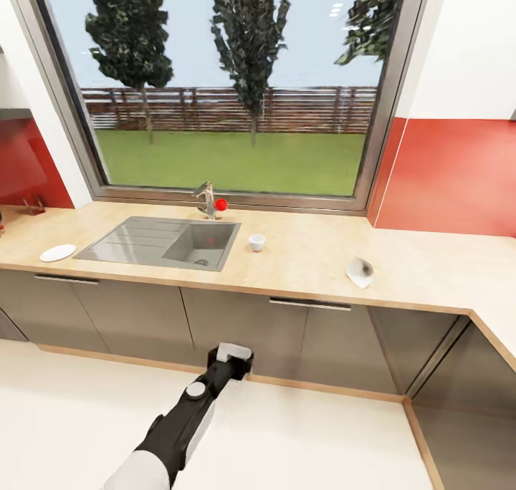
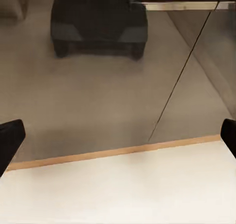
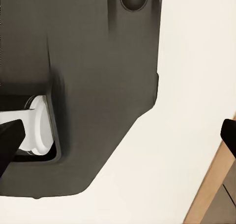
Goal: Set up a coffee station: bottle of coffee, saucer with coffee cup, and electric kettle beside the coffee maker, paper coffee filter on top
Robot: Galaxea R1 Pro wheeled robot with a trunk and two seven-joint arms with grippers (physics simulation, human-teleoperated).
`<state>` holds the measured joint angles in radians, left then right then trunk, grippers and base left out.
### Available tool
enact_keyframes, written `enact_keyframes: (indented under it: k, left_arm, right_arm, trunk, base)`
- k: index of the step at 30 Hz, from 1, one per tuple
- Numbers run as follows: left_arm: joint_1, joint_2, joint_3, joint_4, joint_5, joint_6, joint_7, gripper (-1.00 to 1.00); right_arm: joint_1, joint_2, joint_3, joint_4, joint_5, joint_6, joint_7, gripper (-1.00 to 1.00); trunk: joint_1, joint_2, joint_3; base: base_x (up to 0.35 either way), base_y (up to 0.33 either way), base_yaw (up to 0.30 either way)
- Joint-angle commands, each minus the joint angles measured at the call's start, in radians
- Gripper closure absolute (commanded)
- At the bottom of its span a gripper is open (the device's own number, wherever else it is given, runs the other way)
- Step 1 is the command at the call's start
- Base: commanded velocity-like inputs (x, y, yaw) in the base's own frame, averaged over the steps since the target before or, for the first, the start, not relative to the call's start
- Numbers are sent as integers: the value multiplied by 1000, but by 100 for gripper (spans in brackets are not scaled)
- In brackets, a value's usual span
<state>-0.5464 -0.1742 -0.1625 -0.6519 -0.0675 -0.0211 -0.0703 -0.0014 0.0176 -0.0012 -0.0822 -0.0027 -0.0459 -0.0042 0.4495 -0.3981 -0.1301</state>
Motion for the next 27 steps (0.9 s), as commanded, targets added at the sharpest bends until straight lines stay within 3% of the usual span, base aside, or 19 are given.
enact_keyframes:
  k: [1,3,9,14,27]
  left_arm:
    - [-133,0,-8,-94,126,230,-14,-100]
    - [-186,0,-31,-98,169,274,-12,-100]
    - [-241,0,-43,-100,202,337,-9,-100]
    - [-271,0,-44,-101,209,394,-10,-100]
    - [-274,0,-50,-100,210,407,-11,-100]
  right_arm:
    - [0,0,0,1,2,-22,0,-100]
    - [0,-2,0,2,2,-27,0,-100]
    - [0,-4,0,2,3,-29,0,-100]
    - [0,-4,1,2,3,-29,0,-100]
    - [0,-4,1,3,3,-29,0,-100]
  trunk:
    - [1,-2,-2]
    - [1,-2,-2]
    - [1,-2,1]
    - [1,-2,3]
    - [1,-2,9]
  base:
    - [0,0,0]
    - [0,0,-123]
    - [0,0,-242]
    - [0,0,-279]
    - [0,0,-285]
